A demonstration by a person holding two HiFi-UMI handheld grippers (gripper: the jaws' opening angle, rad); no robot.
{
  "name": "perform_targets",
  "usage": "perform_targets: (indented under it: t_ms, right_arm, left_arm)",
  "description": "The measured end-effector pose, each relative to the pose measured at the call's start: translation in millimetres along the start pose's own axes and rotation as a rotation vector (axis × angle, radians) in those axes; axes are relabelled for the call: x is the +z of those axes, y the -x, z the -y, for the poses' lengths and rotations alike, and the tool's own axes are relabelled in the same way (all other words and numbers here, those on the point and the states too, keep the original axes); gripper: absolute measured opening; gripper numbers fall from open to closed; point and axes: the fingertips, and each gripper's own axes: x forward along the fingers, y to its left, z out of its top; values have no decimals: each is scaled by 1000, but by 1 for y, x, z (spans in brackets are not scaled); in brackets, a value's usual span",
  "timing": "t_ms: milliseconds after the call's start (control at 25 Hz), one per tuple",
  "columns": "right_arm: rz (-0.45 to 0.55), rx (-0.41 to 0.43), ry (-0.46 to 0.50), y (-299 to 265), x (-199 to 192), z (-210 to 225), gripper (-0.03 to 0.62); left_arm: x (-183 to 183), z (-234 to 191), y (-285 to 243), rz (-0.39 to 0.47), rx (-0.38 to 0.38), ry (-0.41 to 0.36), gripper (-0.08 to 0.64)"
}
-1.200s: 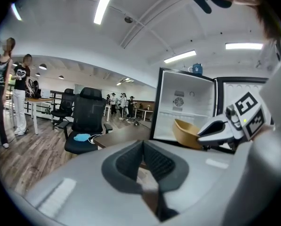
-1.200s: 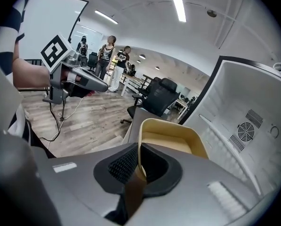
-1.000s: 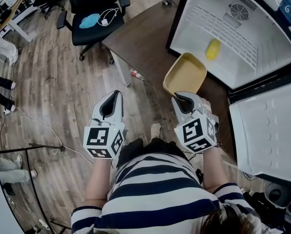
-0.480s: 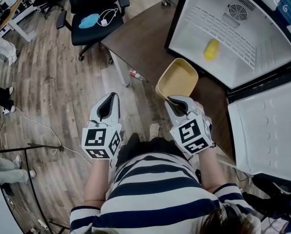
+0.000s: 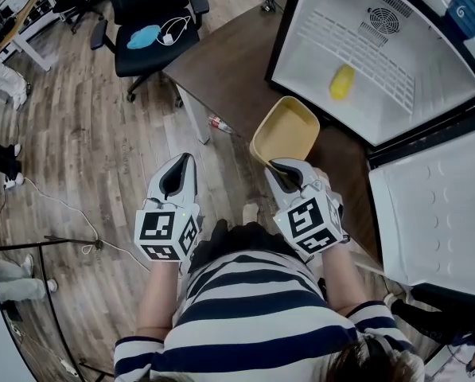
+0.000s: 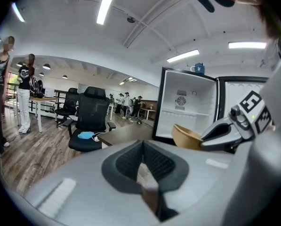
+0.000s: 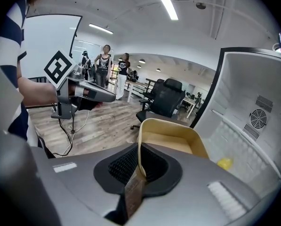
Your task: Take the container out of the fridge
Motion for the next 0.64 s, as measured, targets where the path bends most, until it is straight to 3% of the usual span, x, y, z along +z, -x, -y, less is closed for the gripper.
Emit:
perform_targets:
  t_ms: [640]
  right_arm:
    - [-3, 26, 32, 2, 9, -7, 15]
  left_arm:
    - [2, 6, 0, 1, -29, 14, 0]
